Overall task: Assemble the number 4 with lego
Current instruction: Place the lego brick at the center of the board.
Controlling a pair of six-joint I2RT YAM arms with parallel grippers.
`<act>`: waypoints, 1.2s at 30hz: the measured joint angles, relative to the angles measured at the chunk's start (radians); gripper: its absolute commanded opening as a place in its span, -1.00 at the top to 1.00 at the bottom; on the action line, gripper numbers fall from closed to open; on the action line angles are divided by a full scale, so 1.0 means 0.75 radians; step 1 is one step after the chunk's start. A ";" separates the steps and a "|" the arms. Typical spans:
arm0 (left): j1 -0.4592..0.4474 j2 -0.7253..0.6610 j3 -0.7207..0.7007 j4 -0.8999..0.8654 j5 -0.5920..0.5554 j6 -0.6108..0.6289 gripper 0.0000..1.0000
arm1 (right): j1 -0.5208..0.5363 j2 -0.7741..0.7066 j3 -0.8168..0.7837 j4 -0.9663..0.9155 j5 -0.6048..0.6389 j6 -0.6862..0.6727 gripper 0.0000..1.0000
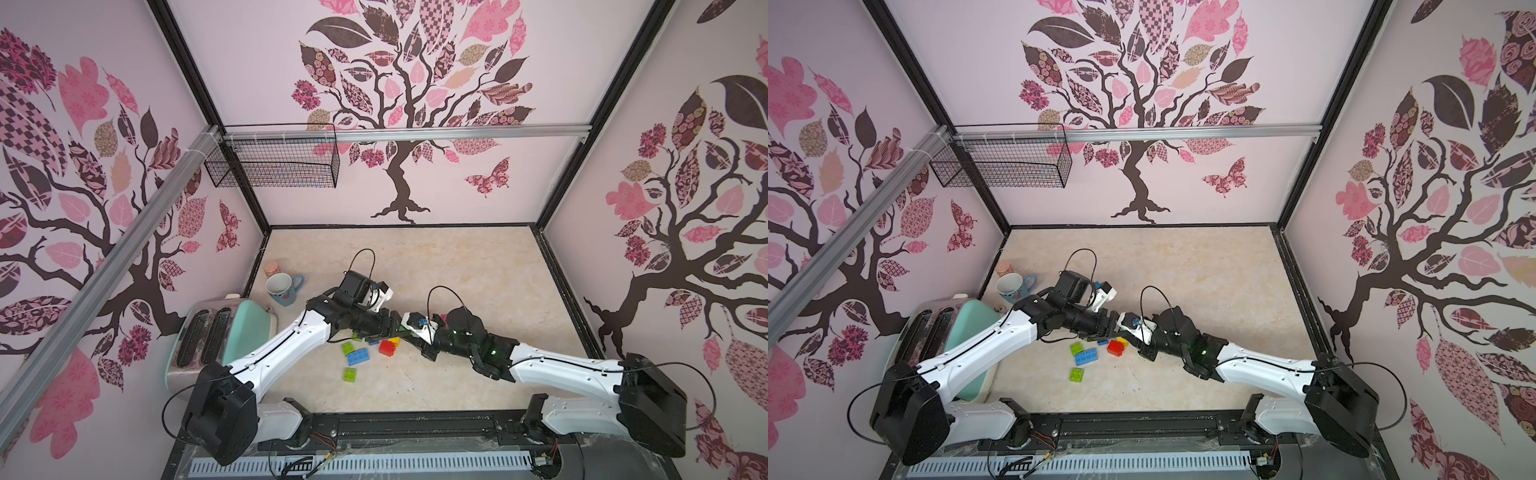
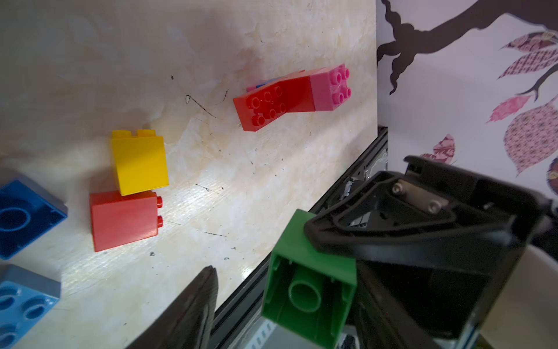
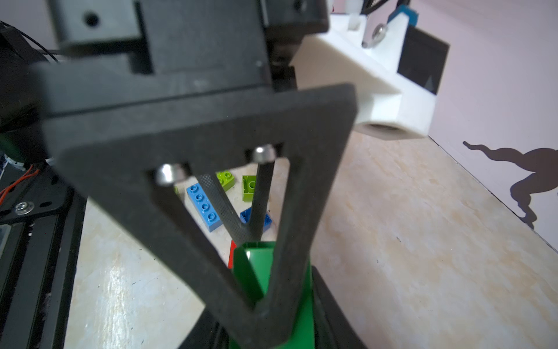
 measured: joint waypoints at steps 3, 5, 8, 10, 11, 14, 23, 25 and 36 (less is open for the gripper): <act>-0.004 0.000 0.000 0.044 0.038 -0.014 0.13 | 0.001 0.015 -0.002 0.058 -0.032 0.006 0.48; -0.004 0.000 0.001 0.064 0.053 -0.025 0.27 | 0.001 0.024 -0.007 0.097 -0.046 0.013 0.48; -0.001 -0.001 0.001 0.068 0.068 -0.006 0.71 | -0.004 0.026 -0.044 0.171 -0.074 0.034 0.47; 0.002 -0.001 0.001 0.060 0.077 -0.005 1.00 | -0.003 0.028 -0.065 0.218 -0.077 0.047 0.39; 0.007 -0.002 0.003 0.056 0.082 -0.003 1.00 | -0.003 0.029 -0.072 0.237 -0.078 0.055 0.32; 0.028 -0.016 0.013 0.056 0.121 -0.011 1.00 | -0.003 0.030 -0.107 0.354 -0.075 0.096 0.03; 0.099 -0.038 0.109 0.108 0.283 -0.124 1.00 | -0.019 0.029 -0.164 0.733 -0.079 0.201 -0.38; 0.112 -0.038 0.123 0.143 0.329 -0.162 1.00 | -0.034 0.031 -0.172 0.821 -0.091 0.223 -0.39; 0.135 -0.056 0.127 0.338 0.460 -0.358 1.00 | -0.060 0.128 -0.174 1.161 -0.136 0.322 -0.32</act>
